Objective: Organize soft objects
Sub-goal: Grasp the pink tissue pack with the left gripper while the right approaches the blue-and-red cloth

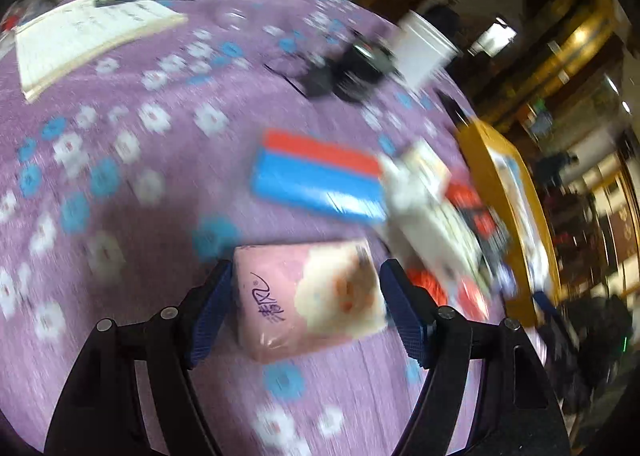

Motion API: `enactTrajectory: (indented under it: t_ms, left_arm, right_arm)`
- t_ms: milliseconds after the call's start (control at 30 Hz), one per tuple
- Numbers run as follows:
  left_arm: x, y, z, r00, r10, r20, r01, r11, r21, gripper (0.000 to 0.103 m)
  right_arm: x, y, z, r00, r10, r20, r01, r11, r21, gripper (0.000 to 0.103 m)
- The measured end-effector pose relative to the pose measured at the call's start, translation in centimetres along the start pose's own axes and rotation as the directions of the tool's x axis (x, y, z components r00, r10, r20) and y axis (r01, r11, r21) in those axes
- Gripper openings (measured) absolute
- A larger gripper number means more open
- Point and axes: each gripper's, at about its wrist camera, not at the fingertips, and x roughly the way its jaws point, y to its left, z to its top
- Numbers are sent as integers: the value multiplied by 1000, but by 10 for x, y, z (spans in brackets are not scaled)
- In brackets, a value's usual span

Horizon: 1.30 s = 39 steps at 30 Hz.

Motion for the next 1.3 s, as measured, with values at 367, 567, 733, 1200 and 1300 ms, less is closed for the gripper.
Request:
enactTrajectory:
  t_ms: [367, 567, 733, 1200, 1300]
  left_arm:
    - [-15, -76, -79, 984, 174, 31, -170, 887, 429, 75]
    - [7, -79, -66, 957, 284, 64, -279, 830, 483, 75]
    - [6, -82, -65, 942, 321, 96, -322, 788, 524, 75]
    - [6, -90, -53, 943, 318, 103, -297, 658, 692, 75]
    - [18, -85, -44, 954, 295, 58, -250, 673, 696, 79]
  right_arm:
    - [0, -2, 0, 1000, 3, 1, -3, 1000, 13, 80]
    - [-1, -3, -1, 1000, 7, 4, -7, 1000, 22, 81]
    - [1, -3, -1, 1000, 18, -4, -17, 1000, 25, 81]
    - [0, -4, -1, 1000, 25, -4, -25, 999, 29, 81]
    - [0, -4, -1, 1000, 28, -4, -27, 999, 31, 81]
